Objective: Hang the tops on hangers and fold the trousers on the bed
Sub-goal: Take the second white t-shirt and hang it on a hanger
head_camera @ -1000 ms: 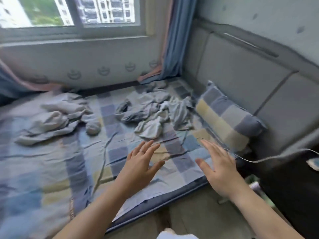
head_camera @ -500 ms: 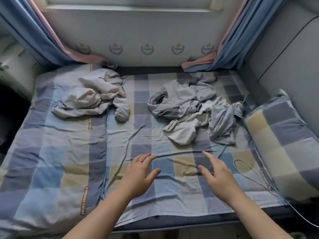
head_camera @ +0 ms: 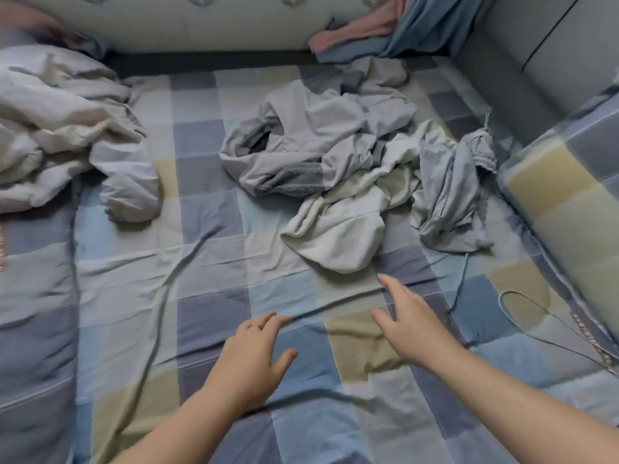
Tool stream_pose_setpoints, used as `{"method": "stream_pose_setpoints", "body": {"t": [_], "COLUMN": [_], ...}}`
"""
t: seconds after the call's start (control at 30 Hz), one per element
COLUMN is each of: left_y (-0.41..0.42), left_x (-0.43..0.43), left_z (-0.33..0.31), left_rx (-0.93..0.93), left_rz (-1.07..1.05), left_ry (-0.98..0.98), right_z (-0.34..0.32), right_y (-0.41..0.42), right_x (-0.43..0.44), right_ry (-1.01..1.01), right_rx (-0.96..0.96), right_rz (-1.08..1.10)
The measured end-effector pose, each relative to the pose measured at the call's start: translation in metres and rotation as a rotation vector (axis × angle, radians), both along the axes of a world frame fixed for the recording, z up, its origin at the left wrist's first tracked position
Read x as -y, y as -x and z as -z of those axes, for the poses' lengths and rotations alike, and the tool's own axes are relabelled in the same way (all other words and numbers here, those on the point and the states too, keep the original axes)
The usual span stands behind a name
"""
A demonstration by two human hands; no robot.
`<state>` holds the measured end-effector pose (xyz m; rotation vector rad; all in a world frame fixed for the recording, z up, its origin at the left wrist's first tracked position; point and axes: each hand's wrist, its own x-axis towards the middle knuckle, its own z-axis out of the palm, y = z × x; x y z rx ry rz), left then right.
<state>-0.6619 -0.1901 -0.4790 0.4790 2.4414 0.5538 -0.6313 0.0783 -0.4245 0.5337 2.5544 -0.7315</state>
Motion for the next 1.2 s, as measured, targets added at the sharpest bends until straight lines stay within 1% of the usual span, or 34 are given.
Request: {"method": "stream_pose_setpoints", "body": {"t": [0.1, 0.2, 0.3, 0.37, 0.43, 0.53, 0.6, 0.67, 0.73, 0.8, 0.87, 0.93, 1.0, 1.07, 1.1, 1.13, 1.2], "left_y": [0.032, 0.078, 0.123, 0.148, 0.165, 0.173, 0.168, 0.159, 0.156, 0.155, 0.157, 0.156, 0.156, 0.158, 0.156, 0.152, 0.144], "left_x": [-0.024, -0.054, -0.083, -0.101, -0.116, -0.129, -0.131, -0.130, -0.130, -0.128, -0.127, -0.126, -0.126, -0.128, -0.130, -0.133, -0.138], "left_z": [0.067, 0.119, 0.155, 0.171, 0.182, 0.187, 0.184, 0.175, 0.161, 0.149, 0.149, 0.157, 0.164, 0.165, 0.163, 0.159, 0.146], "left_rx": [-0.030, -0.089, -0.166, -0.193, -0.194, -0.174, -0.160, -0.118, -0.047, -0.023, -0.029, -0.053, -0.184, -0.322, -0.339, -0.317, -0.207], "left_rz": [0.030, -0.024, -0.112, -0.162, -0.137, -0.082, -0.034, 0.035, 0.076, 0.141, 0.221, 0.241, 0.196, 0.092, 0.030, -0.019, -0.061], "left_ry": [0.030, 0.003, -0.034, -0.040, -0.016, 0.037, 0.068, 0.121, 0.158, 0.217, 0.281, 0.308, 0.243, 0.076, 0.012, -0.030, -0.106], "right_z": [0.072, 0.129, 0.167, 0.186, 0.198, 0.206, 0.204, 0.196, 0.186, 0.182, 0.185, 0.194, 0.205, 0.209, 0.210, 0.210, 0.202], "right_y": [0.037, 0.078, 0.119, 0.140, 0.154, 0.158, 0.152, 0.143, 0.134, 0.131, 0.130, 0.128, 0.122, 0.116, 0.113, 0.111, 0.109], "right_x": [-0.014, -0.027, -0.037, -0.044, -0.051, -0.061, -0.064, -0.062, -0.056, -0.051, -0.046, -0.043, -0.042, -0.042, -0.042, -0.042, -0.041], "right_ry": [-0.071, -0.204, -0.293, -0.327, -0.354, -0.448, -0.438, -0.335, -0.251, -0.263, -0.316, -0.361, -0.365, -0.320, -0.288, -0.258, -0.196], "right_rx": [-0.020, -0.090, -0.143, -0.130, -0.116, -0.234, -0.255, -0.159, 0.009, 0.122, 0.147, 0.125, 0.062, -0.044, -0.099, -0.135, -0.125], "right_rz": [-0.060, -0.111, -0.157, -0.168, -0.174, -0.205, -0.245, -0.286, -0.328, -0.402, -0.462, -0.501, -0.485, -0.400, -0.340, -0.286, -0.220]}}
